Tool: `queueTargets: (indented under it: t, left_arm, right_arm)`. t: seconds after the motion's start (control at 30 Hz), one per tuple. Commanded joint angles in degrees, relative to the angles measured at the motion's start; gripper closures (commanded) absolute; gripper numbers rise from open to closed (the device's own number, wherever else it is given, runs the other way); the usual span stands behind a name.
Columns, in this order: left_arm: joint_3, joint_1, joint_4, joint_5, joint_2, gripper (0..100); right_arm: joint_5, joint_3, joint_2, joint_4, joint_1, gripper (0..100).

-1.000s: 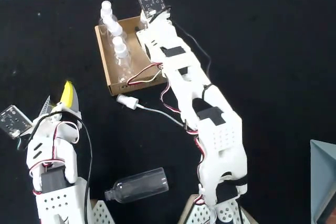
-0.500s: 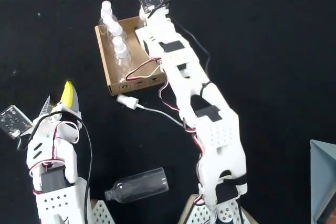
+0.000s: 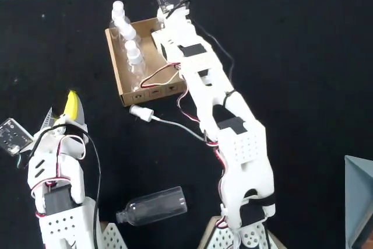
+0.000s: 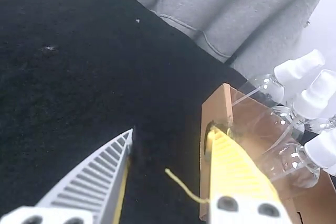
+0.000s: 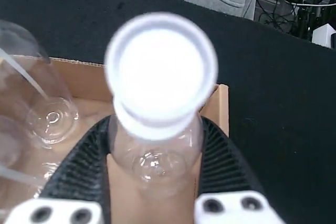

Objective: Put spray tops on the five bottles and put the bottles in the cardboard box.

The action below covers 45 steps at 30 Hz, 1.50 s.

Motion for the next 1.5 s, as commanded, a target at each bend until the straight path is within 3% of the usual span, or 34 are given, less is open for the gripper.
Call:
queueTargets:
  t: [0.0, 0.13, 0.47, 1.2, 1.47]
  left_arm:
    - [1.4, -0.4, 0.2, -0.4, -0.8, 79]
    - [1.4, -0.4, 0.2, -0.4, -0.8, 79]
    - [1.4, -0.4, 0.2, -0.4, -0.8, 79]
    - [1.4, -0.4, 0.2, -0.4, -0.8, 79]
    - [1.4, -0.4, 0.2, -0.4, -0.8, 79]
  right_arm:
    - [-0.4, -0.1, 2.0, 2.6, 2.2, 93.3]
    - [-0.4, 0.0, 2.0, 2.6, 2.2, 93.0]
    - [-0.4, 0.2, 2.0, 2.7, 2.2, 78.9]
    - [0.0, 0.3, -1.8, 5.1, 2.2, 78.9]
    - [0.0, 0.0, -4.0, 10.6, 1.8, 78.9]
